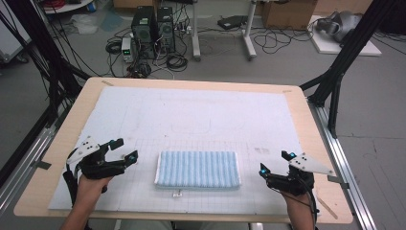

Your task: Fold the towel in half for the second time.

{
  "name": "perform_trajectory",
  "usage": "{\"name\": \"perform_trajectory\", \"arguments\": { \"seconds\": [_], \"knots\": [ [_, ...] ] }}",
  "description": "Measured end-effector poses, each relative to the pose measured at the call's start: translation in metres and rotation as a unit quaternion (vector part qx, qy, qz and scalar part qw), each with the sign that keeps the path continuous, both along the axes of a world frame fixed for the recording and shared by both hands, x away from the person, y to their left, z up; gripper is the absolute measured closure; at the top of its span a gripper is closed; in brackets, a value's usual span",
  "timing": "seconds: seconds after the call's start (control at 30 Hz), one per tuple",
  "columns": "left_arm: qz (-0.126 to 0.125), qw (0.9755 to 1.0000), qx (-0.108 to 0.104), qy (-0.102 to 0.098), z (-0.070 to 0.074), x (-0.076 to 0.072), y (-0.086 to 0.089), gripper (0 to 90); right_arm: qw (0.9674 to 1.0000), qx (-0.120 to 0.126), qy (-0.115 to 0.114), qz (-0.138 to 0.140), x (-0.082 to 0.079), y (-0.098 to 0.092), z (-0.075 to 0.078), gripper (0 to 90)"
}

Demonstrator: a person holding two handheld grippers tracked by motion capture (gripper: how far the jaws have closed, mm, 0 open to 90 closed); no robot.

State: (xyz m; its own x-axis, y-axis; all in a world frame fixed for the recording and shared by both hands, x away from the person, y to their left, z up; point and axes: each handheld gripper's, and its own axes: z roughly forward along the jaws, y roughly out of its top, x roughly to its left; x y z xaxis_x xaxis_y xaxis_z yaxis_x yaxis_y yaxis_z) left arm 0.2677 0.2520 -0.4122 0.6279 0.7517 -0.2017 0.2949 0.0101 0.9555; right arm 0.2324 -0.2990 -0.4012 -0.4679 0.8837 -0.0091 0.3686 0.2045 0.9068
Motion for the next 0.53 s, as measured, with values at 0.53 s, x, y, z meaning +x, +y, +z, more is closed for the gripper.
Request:
{"name": "perform_trajectory", "arguments": {
  "seconds": [0.53],
  "knots": [
    [0.0, 1.0, -0.002, 0.004, -0.0015, 0.0006, 0.0001, 19.2, 1.0, 0.001, 0.0, 0.0, -0.0001, -0.0002, -0.0001, 11.7]
  ]
}}
